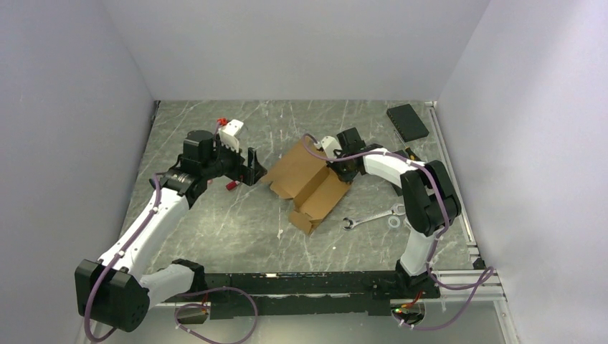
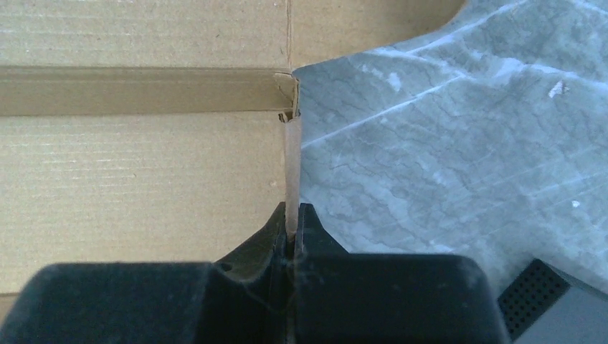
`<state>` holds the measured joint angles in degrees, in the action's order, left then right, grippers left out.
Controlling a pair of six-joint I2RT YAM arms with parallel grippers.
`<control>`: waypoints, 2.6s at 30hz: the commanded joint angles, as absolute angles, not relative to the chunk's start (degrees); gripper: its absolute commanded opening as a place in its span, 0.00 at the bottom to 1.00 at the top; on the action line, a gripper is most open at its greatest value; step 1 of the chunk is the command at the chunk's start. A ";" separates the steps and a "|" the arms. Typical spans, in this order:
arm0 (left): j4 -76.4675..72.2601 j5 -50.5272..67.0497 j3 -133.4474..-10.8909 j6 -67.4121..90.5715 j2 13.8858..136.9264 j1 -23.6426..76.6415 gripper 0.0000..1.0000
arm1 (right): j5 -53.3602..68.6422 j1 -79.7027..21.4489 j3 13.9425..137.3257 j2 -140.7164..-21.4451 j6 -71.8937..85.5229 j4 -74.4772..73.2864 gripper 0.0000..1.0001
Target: Fold the paper box
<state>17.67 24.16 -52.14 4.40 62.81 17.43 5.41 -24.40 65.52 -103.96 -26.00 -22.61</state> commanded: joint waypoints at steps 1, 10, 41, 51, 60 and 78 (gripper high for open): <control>15.52 24.49 -52.84 9.24 64.25 17.23 1.00 | 12.54 -22.91 64.21 -100.72 -23.53 -20.47 0.00; 16.19 24.43 -53.54 18.49 67.31 13.24 1.00 | 25.44 -19.56 58.77 -90.94 -24.57 -15.39 0.00; -10.12 67.11 -55.37 34.18 86.16 10.97 0.57 | 30.42 -18.71 54.82 -85.57 -25.67 -10.95 0.00; 6.64 61.07 -61.29 22.46 89.32 14.30 0.00 | 24.30 -20.51 55.79 -91.91 -25.17 -10.28 0.01; 15.35 53.69 -64.55 15.10 91.36 17.20 0.00 | 18.22 -23.09 56.51 -96.50 -25.14 -9.36 0.19; 12.71 52.80 -62.14 14.91 87.83 18.54 0.00 | 34.64 -17.29 58.20 -86.03 -31.05 -19.22 0.64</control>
